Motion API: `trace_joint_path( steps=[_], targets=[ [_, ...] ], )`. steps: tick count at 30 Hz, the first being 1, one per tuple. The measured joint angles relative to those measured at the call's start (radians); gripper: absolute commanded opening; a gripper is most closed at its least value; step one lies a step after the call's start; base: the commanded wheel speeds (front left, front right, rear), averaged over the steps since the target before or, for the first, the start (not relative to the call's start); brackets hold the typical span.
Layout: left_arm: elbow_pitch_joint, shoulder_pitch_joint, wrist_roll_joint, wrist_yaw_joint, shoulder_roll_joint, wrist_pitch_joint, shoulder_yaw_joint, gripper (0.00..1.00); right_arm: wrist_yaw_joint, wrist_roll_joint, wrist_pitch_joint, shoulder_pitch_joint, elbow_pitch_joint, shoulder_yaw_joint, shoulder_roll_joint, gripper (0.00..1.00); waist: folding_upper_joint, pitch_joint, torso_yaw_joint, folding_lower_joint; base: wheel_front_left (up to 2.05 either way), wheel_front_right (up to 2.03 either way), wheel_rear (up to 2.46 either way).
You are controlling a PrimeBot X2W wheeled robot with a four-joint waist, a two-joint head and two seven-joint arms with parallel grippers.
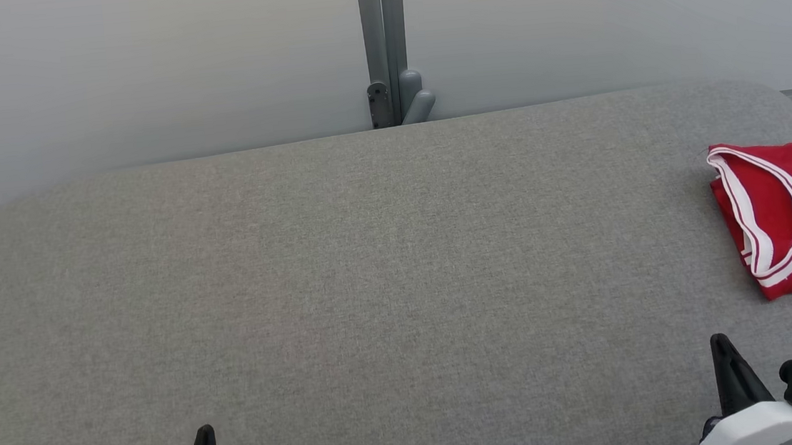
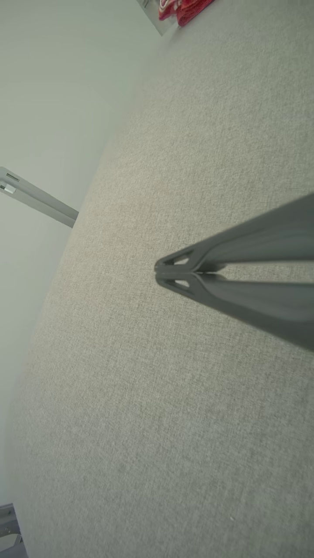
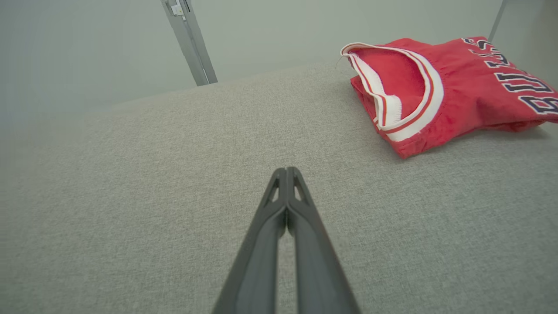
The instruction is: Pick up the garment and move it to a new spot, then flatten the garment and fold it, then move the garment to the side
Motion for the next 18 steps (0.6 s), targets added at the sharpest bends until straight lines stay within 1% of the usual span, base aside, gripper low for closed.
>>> trace_joint_path(
  steps=[18],
  targets=[
    [-0.023,-0.044,-0.275,0.000,0.001,0.074,0.031,0.00,0.000,0.343,0.066,-0.029,-0.027,0.018,-0.001,0.00,0.0000,0.006,-0.001,0.0000,0.00,0.00,0.00]
  ],
)
